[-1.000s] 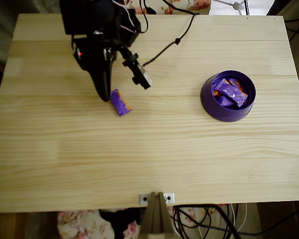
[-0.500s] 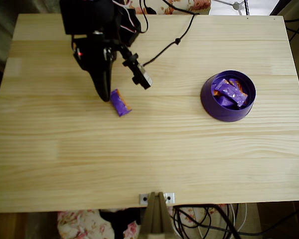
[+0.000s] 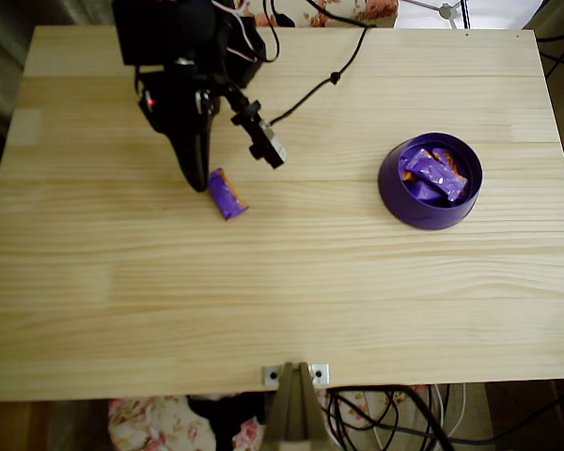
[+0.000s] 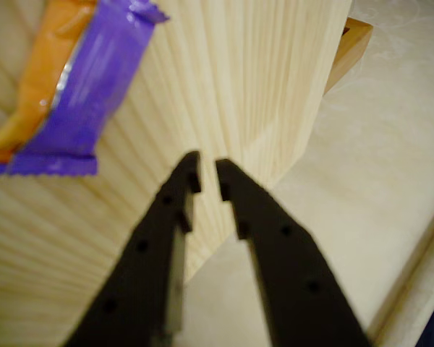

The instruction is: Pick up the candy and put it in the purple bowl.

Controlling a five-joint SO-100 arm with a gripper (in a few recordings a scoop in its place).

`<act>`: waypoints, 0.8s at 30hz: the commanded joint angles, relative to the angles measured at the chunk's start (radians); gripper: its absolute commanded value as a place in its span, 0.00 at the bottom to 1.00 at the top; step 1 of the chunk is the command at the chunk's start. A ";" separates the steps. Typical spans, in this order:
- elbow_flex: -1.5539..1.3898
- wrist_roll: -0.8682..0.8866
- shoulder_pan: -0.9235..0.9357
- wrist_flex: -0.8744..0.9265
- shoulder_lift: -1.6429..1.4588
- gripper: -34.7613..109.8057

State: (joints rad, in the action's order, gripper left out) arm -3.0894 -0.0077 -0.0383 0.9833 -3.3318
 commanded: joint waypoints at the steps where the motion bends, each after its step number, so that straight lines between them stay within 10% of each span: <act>1: -0.051 -0.003 -0.014 -0.006 -0.031 0.24; 24: -0.051 -0.009 -0.021 -0.006 -0.031 0.24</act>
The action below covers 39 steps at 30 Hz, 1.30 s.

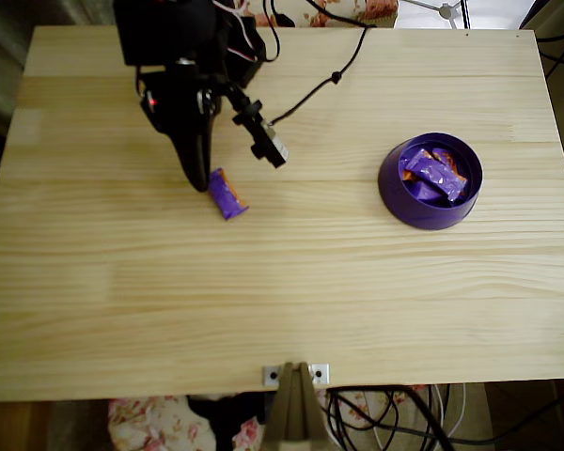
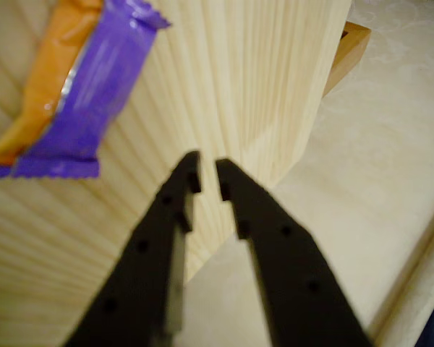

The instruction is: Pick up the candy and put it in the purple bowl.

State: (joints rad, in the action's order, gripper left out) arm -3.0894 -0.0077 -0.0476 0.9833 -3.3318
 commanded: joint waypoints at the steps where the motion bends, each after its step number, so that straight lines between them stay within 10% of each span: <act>1: -0.051 -0.008 -0.009 -0.006 -0.031 0.24; 39: 0.825 0.436 -0.054 0.505 0.367 0.25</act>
State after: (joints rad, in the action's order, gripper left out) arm -2.4298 0.3942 -0.0813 1.4358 -3.0189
